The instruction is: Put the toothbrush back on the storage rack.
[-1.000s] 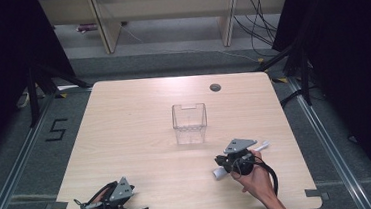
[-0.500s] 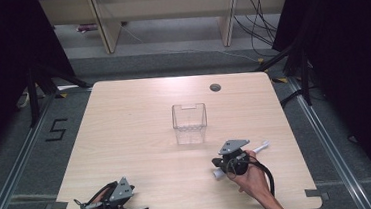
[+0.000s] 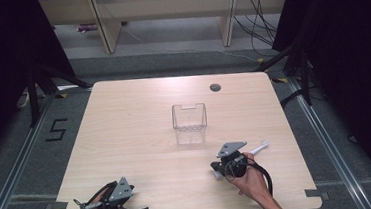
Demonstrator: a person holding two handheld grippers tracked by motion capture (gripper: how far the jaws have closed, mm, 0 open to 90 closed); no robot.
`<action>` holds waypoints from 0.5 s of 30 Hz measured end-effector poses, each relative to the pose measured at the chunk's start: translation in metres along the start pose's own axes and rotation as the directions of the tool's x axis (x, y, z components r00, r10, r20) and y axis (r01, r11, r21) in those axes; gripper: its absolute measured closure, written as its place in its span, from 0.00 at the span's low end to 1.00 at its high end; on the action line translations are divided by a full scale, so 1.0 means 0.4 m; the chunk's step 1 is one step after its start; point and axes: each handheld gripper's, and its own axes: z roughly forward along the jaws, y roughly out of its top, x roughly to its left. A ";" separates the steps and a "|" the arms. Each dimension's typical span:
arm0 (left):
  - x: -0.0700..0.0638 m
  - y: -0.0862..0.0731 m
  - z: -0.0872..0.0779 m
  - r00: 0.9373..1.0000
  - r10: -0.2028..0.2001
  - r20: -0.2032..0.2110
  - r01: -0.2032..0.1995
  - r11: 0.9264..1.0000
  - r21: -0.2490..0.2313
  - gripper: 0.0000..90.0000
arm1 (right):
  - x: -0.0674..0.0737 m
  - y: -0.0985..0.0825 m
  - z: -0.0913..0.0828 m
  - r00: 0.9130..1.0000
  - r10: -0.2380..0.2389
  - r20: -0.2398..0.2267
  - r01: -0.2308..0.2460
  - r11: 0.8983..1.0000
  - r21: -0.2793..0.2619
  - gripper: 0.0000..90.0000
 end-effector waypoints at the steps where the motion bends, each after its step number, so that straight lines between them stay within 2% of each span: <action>1: 0.000 0.000 0.001 1.000 -0.002 0.004 0.002 1.000 0.001 0.16 | 0.000 -0.001 0.000 1.000 -0.004 0.004 0.004 1.000 0.000 0.99; 4: 0.000 0.000 0.002 1.000 -0.001 0.002 0.001 1.000 0.000 0.16 | 0.002 -0.004 0.003 1.000 -0.003 0.001 0.003 1.000 -0.013 0.99; 8: 0.002 0.000 0.001 1.000 -0.002 0.000 0.002 1.000 -0.001 0.16 | 0.004 -0.015 -0.006 1.000 -0.015 -0.009 0.015 1.000 0.016 0.99; 9: 0.001 0.000 0.001 1.000 -0.001 0.000 0.001 1.000 -0.001 0.16 | 0.007 -0.019 -0.011 1.000 0.000 -0.011 0.000 1.000 0.021 0.99; 12: 0.001 0.000 0.001 1.000 0.006 0.002 -0.006 1.000 0.002 0.16 | 0.006 -0.027 -0.011 1.000 -0.005 -0.015 0.005 1.000 0.005 0.99; 13: 0.000 0.000 0.001 1.000 0.003 0.002 -0.003 1.000 0.002 0.16 | 0.007 -0.030 -0.013 1.000 -0.003 -0.003 0.003 1.000 0.011 0.99; 15: 0.000 0.000 0.000 1.000 -0.001 0.001 0.001 1.000 0.000 0.16 | 0.009 -0.035 -0.021 1.000 -0.007 -0.023 0.008 1.000 0.014 0.99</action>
